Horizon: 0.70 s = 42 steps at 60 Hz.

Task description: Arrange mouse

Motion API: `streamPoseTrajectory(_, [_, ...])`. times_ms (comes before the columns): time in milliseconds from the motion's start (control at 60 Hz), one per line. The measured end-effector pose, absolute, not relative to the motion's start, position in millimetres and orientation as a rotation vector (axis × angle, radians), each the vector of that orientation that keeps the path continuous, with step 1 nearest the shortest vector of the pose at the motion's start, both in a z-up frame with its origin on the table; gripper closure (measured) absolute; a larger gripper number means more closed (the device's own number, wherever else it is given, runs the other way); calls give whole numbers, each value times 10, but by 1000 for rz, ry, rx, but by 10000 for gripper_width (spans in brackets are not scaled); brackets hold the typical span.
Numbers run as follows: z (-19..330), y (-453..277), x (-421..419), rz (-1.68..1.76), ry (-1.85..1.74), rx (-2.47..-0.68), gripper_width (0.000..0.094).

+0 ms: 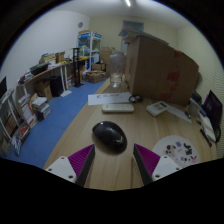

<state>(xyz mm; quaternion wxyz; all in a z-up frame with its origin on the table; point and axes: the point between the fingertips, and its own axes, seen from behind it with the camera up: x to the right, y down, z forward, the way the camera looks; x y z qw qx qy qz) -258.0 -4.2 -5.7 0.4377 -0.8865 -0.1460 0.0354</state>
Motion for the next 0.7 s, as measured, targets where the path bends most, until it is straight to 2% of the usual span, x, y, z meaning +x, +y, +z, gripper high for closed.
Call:
streamPoseTrajectory(267, [-133,335,-2751,191,-350,-2199,130])
streamPoseTrajectory(450, [-119,683,-2733,180,-302,-2164,156])
streamPoseTrajectory(483, [-118,738,-2731,177,-294,-2164,180])
streamPoseTrajectory(517, [-121,796,-2717,171,-276,-2166,243])
streamPoseTrajectory(533, [-119,828,-2708,165,-265,-2166,225])
streamPoseTrajectory(567, [-122,880,-2682,153,-244,-2170,338])
streamPoseTrajectory(583, [-125,897,-2673,150,-235,-2173,356])
streamPoseTrajectory(700, [-133,914,-2663,124,-220,-2182,394])
